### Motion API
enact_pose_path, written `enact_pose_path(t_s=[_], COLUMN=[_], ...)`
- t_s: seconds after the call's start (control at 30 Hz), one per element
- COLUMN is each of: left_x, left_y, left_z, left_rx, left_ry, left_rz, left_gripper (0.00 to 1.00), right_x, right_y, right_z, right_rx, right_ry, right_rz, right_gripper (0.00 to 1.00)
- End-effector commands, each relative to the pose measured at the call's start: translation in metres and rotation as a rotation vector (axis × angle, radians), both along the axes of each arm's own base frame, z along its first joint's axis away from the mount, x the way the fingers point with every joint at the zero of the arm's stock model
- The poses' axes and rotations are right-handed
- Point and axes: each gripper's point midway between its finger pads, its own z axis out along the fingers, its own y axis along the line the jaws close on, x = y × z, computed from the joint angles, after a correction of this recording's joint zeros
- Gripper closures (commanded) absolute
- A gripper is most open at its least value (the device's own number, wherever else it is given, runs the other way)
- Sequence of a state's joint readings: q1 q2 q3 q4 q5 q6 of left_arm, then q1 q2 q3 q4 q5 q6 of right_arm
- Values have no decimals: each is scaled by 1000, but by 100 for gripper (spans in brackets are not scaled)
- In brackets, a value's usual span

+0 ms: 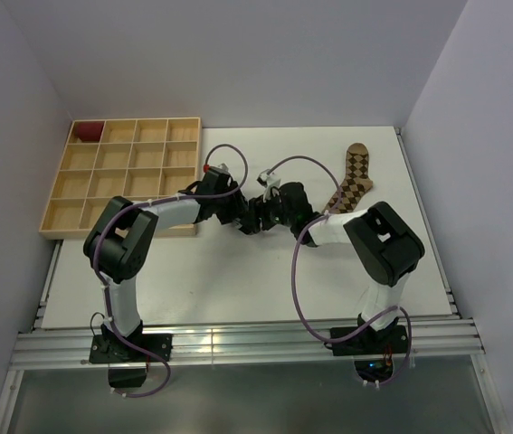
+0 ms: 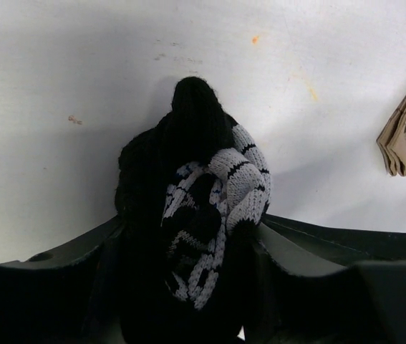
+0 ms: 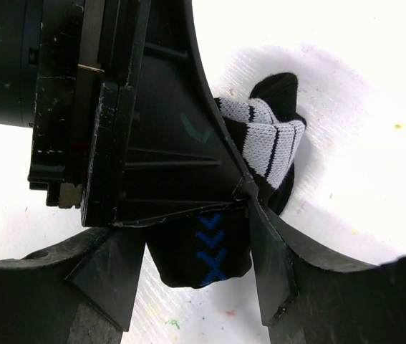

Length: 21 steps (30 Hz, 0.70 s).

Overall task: Roll the socks
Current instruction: Roll the sock at the center of the board.

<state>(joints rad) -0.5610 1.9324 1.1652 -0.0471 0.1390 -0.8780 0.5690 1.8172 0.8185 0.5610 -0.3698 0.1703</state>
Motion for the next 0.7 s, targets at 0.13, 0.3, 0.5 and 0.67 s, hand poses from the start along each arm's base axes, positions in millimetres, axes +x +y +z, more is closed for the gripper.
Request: enact_pose_path(t_s=[0.13, 0.3, 0.5, 0.67], left_x=[-14, -11, -13, -12], left_y=[5, 10, 17, 22], left_z=[-6, -11, -20, -24], left_rx=[52, 57, 73, 83], left_ry=[36, 51, 87, 106], left_rz=[-33, -1, 38, 63], left_gripper=[44, 76, 94, 98], right_x=[-25, -28, -29, -33], right_y=[-8, -7, -7, -8], right_z=[-49, -41, -40, -34], right_rx=[-86, -64, -58, -43], right_ry=[233, 250, 255, 251], right_rz=[0, 2, 3, 8], right_gripper=[100, 65, 53, 43])
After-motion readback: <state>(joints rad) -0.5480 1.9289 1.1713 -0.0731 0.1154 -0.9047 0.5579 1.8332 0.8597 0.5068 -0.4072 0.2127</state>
